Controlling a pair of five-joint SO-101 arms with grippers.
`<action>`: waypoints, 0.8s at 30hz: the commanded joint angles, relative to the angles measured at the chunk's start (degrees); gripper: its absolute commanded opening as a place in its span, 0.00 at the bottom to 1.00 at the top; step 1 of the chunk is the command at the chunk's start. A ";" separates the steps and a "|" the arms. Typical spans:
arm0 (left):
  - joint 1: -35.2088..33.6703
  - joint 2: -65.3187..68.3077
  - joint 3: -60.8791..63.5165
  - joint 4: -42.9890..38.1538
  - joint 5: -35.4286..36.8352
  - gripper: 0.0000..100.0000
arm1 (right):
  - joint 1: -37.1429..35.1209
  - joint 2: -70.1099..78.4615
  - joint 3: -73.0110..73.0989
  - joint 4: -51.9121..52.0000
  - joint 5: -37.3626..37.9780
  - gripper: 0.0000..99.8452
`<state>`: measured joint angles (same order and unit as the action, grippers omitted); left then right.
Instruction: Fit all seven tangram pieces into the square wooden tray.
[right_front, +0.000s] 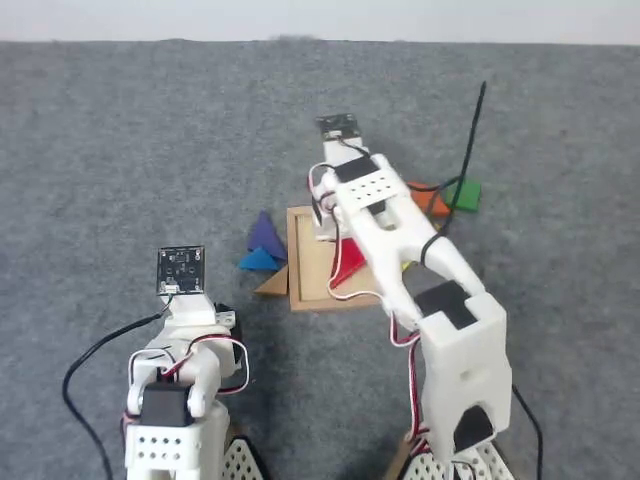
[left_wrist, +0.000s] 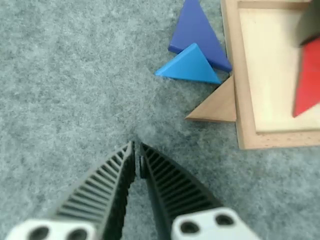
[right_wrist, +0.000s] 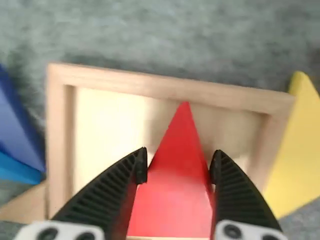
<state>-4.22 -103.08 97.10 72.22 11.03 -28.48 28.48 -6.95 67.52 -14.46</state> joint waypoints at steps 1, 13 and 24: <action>-0.35 -1.14 -0.66 0.09 -0.53 0.01 | -0.13 -2.33 -2.90 1.45 1.23 0.21; -0.35 -1.14 -0.66 0.09 -0.53 0.01 | -9.10 2.95 -3.34 -5.14 -0.44 0.21; -0.35 -1.14 -0.66 0.09 -0.53 0.01 | -2.86 -20.62 5.89 2.77 4.31 0.21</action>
<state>-4.22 -103.08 97.10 72.22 11.03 -33.76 18.99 -5.27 69.01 -12.62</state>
